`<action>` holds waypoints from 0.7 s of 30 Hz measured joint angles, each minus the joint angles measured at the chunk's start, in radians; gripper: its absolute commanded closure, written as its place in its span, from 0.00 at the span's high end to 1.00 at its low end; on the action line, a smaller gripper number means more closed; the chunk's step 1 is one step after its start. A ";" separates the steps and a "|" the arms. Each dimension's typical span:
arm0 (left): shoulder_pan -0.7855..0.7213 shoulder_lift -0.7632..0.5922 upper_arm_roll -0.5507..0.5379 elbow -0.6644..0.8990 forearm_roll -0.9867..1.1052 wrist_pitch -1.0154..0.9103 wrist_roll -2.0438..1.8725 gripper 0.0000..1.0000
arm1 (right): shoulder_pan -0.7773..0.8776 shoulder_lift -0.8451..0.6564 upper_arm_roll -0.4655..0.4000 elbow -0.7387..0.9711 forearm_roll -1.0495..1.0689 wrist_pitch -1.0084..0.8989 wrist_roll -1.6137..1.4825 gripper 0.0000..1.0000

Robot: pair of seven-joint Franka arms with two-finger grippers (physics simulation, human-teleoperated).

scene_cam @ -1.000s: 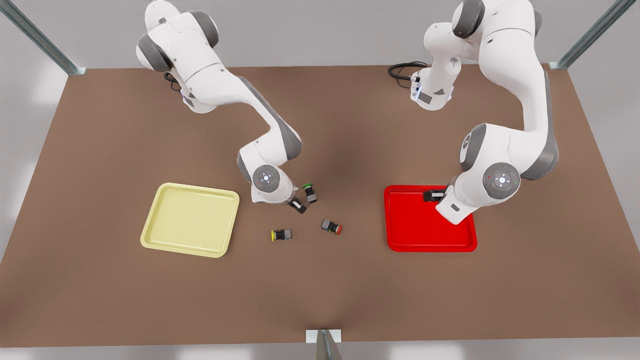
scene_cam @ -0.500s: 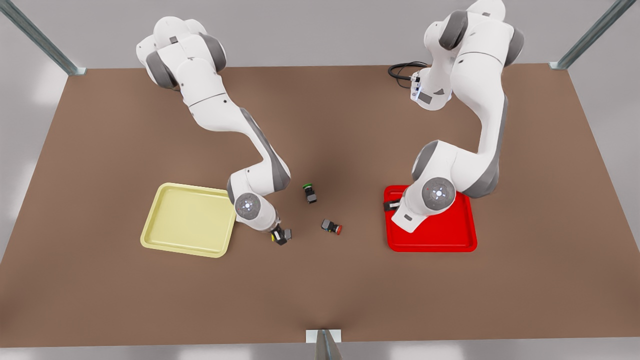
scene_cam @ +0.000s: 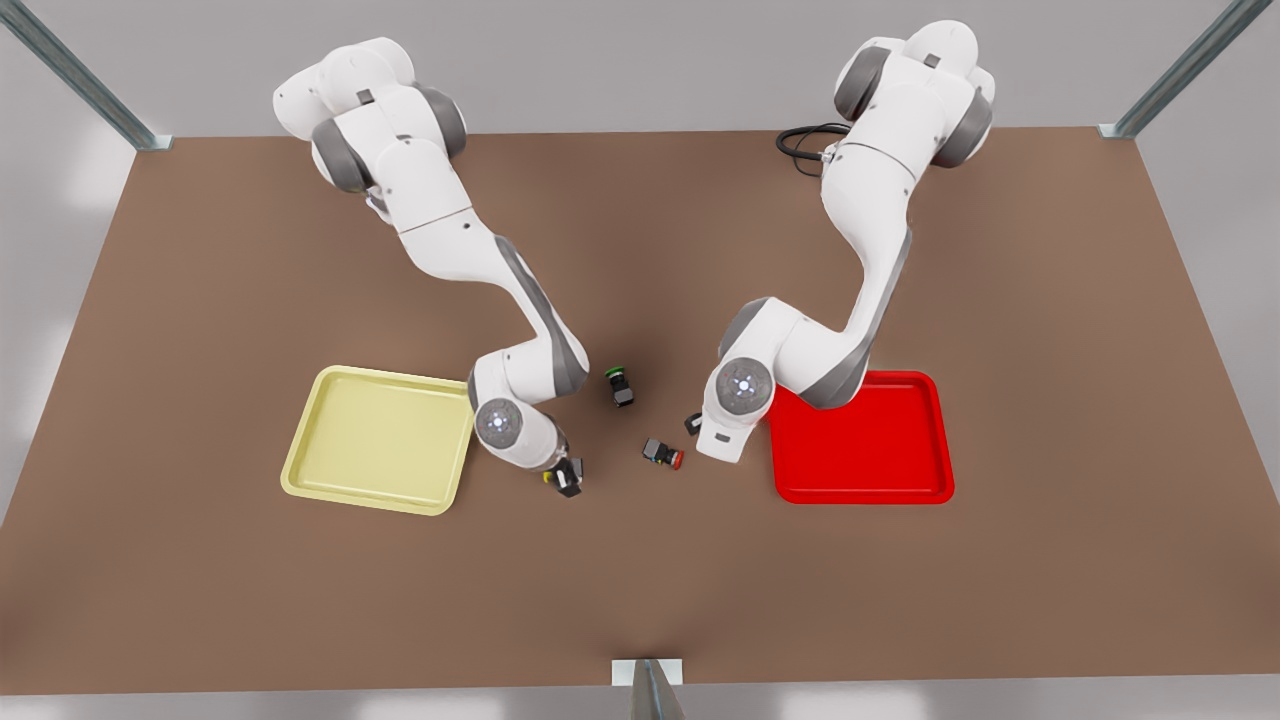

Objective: Place the switches on the corresponding trays according to their colors

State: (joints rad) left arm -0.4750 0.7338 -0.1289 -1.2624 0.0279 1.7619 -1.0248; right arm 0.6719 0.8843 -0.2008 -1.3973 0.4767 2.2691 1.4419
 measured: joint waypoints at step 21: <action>0.002 0.135 0.002 0.006 -0.082 0.283 -0.368 1.00 | 0.003 0.024 -0.022 -0.013 0.047 0.030 0.046 1.00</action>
State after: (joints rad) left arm -0.4728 0.8690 -0.1272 -1.2564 -0.0541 2.0451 -1.3929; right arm 0.6751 0.9082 -0.2227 -1.4106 0.5232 2.2996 1.4882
